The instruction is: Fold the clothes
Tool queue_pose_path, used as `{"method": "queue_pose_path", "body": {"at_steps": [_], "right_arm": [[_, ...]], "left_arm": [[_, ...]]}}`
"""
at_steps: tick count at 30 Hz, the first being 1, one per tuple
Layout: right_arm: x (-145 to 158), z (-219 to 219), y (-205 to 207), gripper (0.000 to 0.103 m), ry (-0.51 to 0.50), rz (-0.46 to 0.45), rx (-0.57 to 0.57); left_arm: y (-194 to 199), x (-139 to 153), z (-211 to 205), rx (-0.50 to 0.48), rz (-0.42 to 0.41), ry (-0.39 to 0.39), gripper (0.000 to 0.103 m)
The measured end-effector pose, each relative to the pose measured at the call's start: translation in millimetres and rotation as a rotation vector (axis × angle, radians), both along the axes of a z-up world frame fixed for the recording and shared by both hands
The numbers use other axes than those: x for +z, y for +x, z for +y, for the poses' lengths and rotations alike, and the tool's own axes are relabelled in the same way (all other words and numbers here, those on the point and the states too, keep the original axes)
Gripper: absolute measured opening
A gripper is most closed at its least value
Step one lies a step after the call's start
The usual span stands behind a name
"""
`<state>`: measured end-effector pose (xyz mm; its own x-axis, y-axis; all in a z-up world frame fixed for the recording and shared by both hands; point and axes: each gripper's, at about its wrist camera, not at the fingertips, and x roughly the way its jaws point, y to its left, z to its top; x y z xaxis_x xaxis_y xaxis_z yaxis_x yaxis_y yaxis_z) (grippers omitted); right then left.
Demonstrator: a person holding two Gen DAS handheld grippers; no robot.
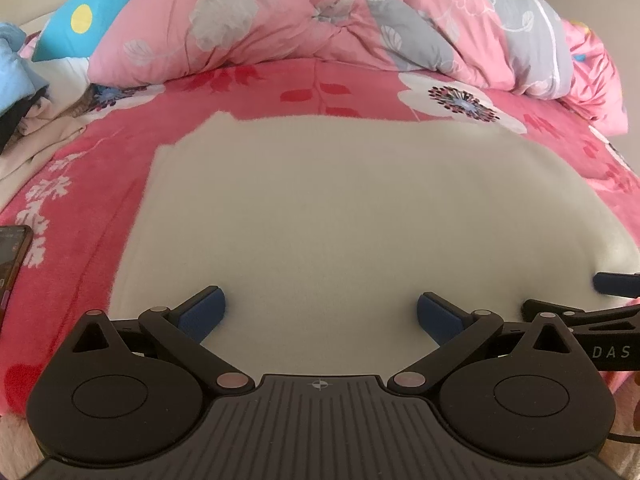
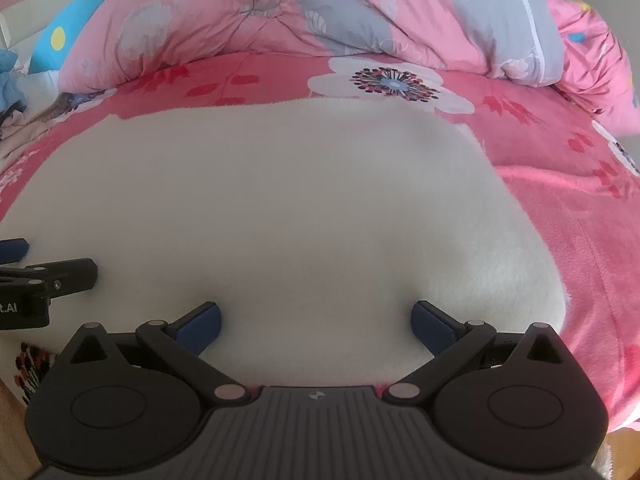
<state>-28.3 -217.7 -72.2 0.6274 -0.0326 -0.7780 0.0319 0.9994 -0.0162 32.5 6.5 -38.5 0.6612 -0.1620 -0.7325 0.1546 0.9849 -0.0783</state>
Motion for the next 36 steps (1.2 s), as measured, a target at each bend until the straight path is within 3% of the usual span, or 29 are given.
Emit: {"method": "queue_pose_path", "body": {"at_steps": [20,31,36], "right_arm": [[-1,1,-1,0.103,-0.013,-0.010,0.002],[-2,2,-2,0.103,-0.016,-0.016,0.002],[-2,2,-2,0.103,-0.016,-0.017,0.002]], "left_arm": [[2,2,-1,-0.019,0.007,0.031,0.103],[1,17,-2,-0.029,-0.080,0.030,0.103],[13,0,1,-0.018,-0.025,0.007,0.103]]}}
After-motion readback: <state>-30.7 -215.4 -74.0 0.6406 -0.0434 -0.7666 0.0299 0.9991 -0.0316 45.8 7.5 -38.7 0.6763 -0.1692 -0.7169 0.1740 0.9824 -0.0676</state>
